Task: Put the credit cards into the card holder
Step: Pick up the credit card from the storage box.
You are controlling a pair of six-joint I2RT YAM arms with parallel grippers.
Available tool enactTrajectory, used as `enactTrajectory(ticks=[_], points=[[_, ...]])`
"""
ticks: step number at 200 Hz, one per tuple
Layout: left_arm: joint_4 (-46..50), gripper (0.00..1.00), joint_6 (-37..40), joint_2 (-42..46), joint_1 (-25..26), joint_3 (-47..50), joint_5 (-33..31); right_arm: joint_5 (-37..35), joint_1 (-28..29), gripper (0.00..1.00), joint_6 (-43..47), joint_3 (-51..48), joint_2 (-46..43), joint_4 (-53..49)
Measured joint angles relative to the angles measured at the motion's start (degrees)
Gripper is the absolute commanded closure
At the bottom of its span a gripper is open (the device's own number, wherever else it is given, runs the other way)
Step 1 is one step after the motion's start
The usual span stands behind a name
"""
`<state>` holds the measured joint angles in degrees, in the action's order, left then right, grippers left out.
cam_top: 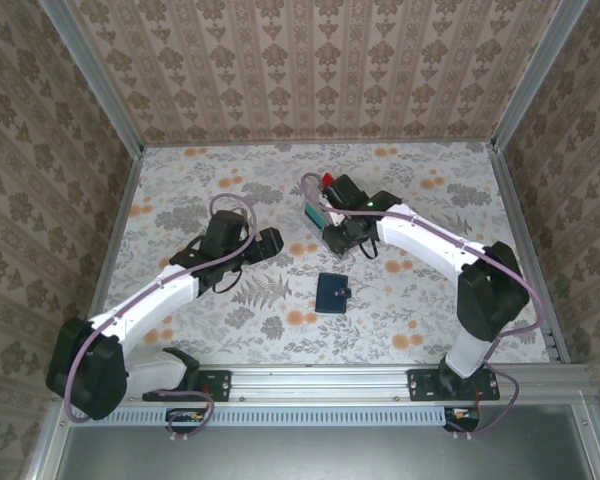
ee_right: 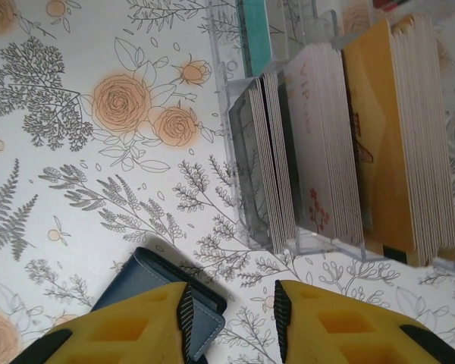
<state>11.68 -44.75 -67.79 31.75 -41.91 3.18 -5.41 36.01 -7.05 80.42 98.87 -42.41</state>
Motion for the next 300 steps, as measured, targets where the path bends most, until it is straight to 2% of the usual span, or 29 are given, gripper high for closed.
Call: enactTrajectory(ticks=[43,141,231,300], points=[[-1.1,0.0,-0.3,5.6,-2.3,4.5,-0.4,-6.1,2.6,0.61,2.5,5.3,4.9,-2.7],[-1.7,0.0,-1.9,6.0,-3.3,7.0,0.1,-15.8,5.5,0.61,5.9,10.9,14.1,-4.6],[-1.5,0.0,-2.2,7.1,-4.1,7.6,0.1,-23.1,7.1,0.61,7.2,11.7,18.3,-3.5],[-1.5,0.0,-2.6,7.5,-4.1,7.6,0.3,-29.1,7.8,0.61,8.8,8.4,18.8,0.9]])
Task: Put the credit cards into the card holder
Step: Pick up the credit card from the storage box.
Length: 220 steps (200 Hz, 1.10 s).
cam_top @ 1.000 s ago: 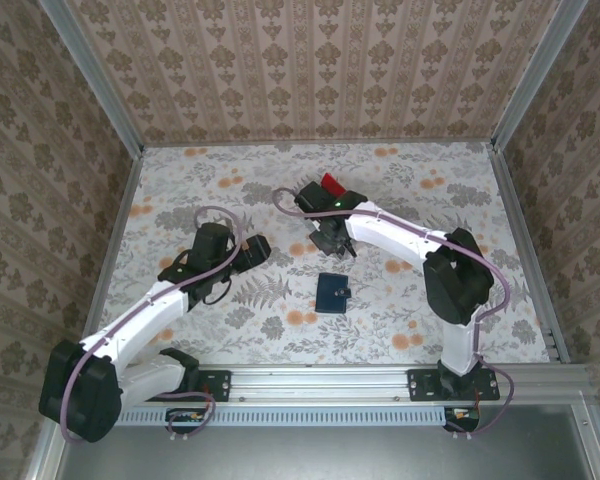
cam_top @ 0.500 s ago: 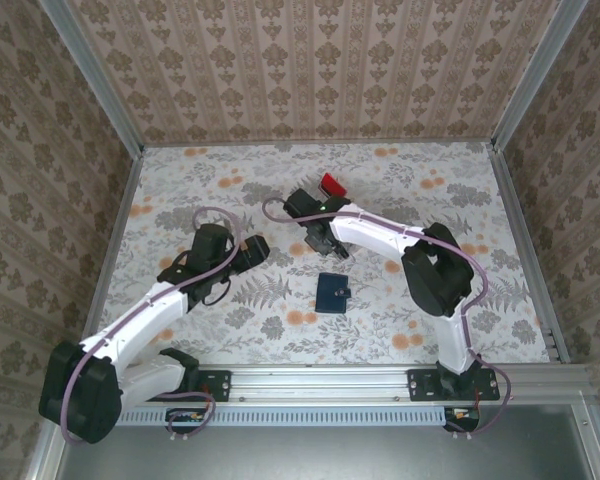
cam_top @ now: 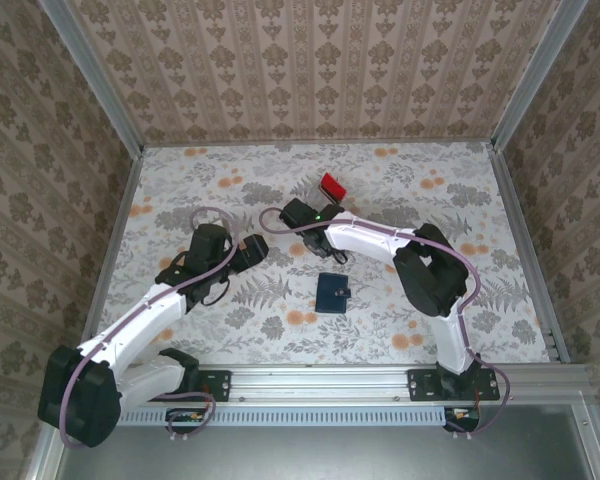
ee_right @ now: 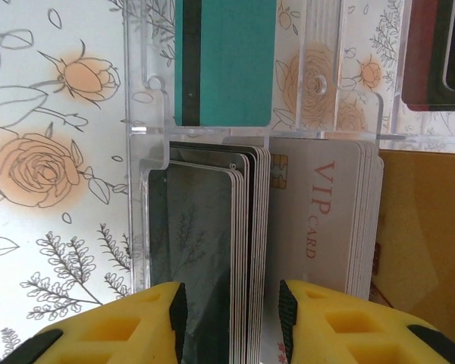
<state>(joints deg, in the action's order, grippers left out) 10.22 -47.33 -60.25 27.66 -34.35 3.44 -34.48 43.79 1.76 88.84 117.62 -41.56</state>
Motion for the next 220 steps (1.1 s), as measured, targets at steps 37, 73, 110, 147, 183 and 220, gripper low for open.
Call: enactTrajectory(ticks=[37,73,110,147,183,220], points=[[0.0,0.0,-0.3,0.0,0.0,0.2,0.0,-1.1,0.2,0.6,0.9,-0.3,1.0,1.0],[0.0,0.0,-0.5,0.0,0.0,0.3,0.0,-1.7,0.3,0.61,1.1,-0.4,1.4,1.1],[0.0,0.0,-0.5,0.0,0.0,0.3,0.0,-2.7,0.3,0.63,1.2,-0.8,1.4,1.7],[0.0,0.0,-0.5,0.0,0.0,0.3,0.0,-4.0,0.4,0.64,1.3,-1.6,1.4,2.8],[0.0,0.0,-0.5,0.0,0.0,0.3,0.0,-4.4,0.3,0.67,1.3,-2.3,0.9,3.2],[0.0,0.0,-0.7,0.0,0.0,0.3,0.2,-4.6,0.3,0.68,1.3,-2.4,0.6,3.3]])
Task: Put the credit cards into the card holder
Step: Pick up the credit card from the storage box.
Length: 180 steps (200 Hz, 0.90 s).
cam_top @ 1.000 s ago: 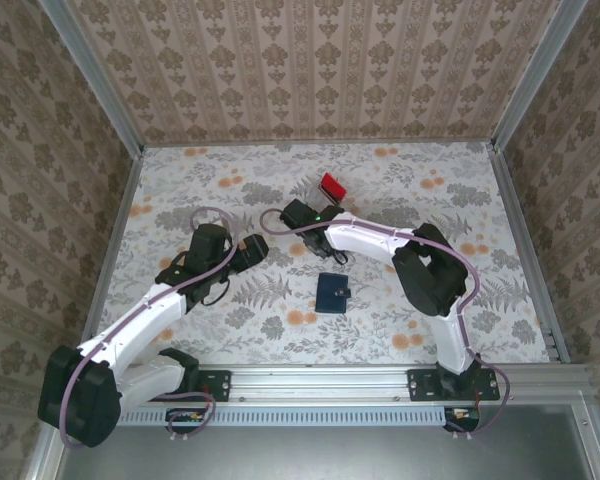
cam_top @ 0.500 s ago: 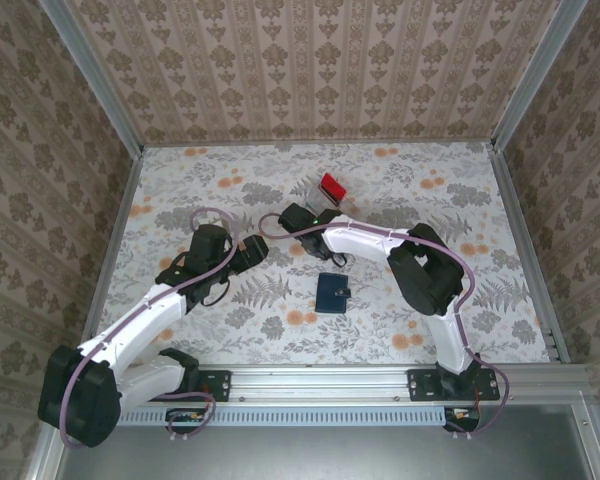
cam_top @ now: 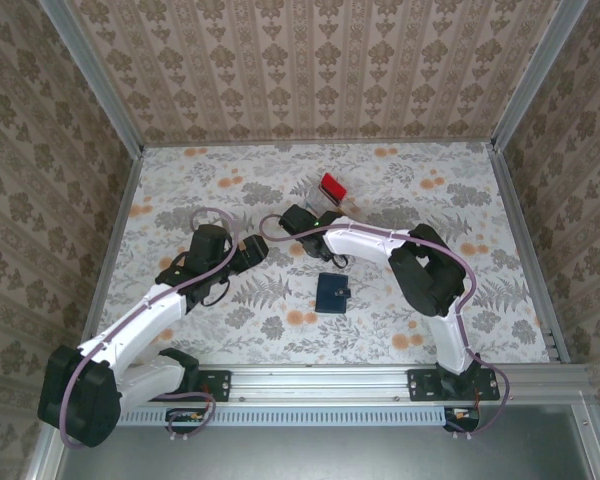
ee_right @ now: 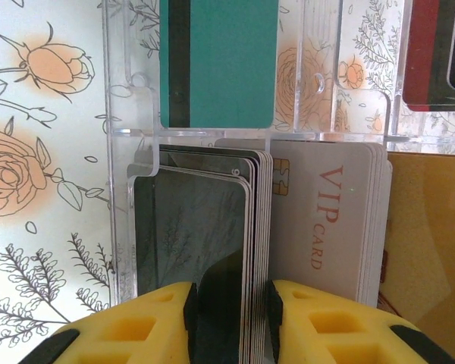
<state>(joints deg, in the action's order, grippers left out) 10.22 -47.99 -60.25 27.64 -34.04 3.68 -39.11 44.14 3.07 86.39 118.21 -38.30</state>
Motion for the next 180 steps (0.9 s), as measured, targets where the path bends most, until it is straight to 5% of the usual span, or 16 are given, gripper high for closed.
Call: enactTrajectory(ticks=[180], points=[[0.0,0.0,0.0,0.0,-0.1,0.0,0.2,0.5,-0.5,0.86,1.0,0.0,-1.2,0.2]])
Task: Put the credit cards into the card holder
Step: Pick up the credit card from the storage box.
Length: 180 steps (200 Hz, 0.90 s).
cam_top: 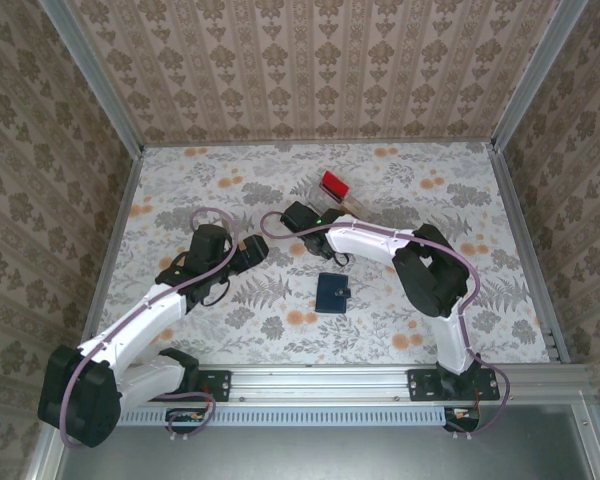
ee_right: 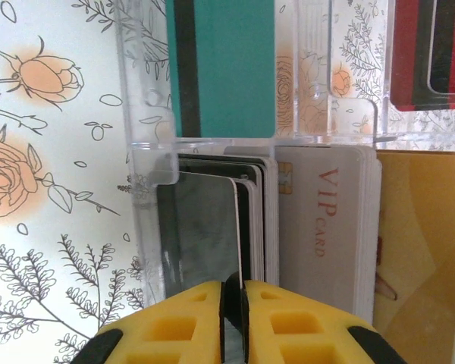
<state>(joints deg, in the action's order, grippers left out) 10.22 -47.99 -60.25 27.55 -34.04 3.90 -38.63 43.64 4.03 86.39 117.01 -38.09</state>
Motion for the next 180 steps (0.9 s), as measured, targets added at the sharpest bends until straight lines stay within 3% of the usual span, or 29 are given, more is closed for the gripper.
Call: enactTrajectory(ticks=[112,153,180], points=[[0.0,0.0,0.0,-0.4,-0.1,0.0,1.4,6.5,-0.7,0.96,-4.0,0.0,-6.2,-4.5],[-0.9,0.02,0.0,-2.0,-0.3,-0.1,3.8,14.3,-2.6,0.97,-8.9,0.0,-14.6,-5.0],[-3.2,0.06,0.0,-4.0,-0.3,-0.8,8.0,25.3,-6.2,0.97,-15.9,-3.7,-22.1,-2.7]])
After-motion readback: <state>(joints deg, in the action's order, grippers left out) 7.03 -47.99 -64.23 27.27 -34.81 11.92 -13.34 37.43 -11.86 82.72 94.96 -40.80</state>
